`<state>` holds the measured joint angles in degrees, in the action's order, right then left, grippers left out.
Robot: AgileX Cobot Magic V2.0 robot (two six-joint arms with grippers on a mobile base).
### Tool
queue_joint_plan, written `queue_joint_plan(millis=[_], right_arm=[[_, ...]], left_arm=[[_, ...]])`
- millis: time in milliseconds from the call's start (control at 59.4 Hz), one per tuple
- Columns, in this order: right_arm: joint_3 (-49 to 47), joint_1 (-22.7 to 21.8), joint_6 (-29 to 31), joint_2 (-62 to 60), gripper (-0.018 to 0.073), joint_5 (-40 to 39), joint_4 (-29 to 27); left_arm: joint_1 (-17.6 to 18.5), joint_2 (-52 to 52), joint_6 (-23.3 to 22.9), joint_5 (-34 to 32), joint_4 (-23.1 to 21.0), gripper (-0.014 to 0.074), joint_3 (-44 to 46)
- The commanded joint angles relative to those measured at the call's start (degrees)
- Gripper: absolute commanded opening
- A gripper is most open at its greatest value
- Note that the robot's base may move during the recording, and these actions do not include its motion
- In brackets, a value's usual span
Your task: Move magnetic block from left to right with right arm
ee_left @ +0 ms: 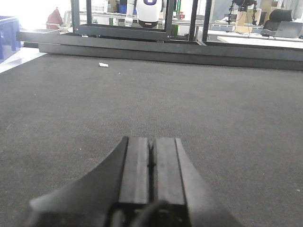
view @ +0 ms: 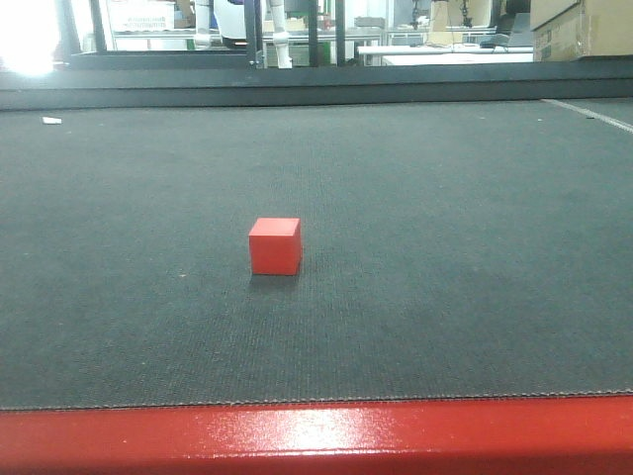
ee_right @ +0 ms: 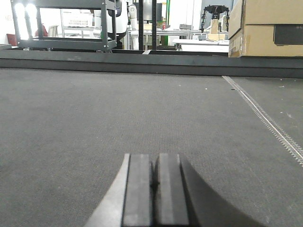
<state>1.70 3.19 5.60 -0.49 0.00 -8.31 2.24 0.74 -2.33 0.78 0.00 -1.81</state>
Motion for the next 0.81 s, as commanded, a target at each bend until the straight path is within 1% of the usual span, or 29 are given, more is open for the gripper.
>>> queue_joint_plan(millis=[0, 606, 791], right_arm=[[-0.24, -0.24, 0.02, -1.17, 0.0069, -5.38, 0.38], [-0.24, -0.24, 0.02, -1.17, 0.0069, -5.05, 0.38], [-0.24, -0.31, 0.02, -1.17, 0.0069, -6.87, 0.38]], left_arm=[[-0.2, 0.84, -0.38, -5.06, 0.0, -0.0116, -0.51], [-0.2, 0.84, -0.38, -5.06, 0.0, -0.0116, -0.51], [-0.2, 0.84, -0.38, -5.06, 0.0, -0.0116, -0.51]])
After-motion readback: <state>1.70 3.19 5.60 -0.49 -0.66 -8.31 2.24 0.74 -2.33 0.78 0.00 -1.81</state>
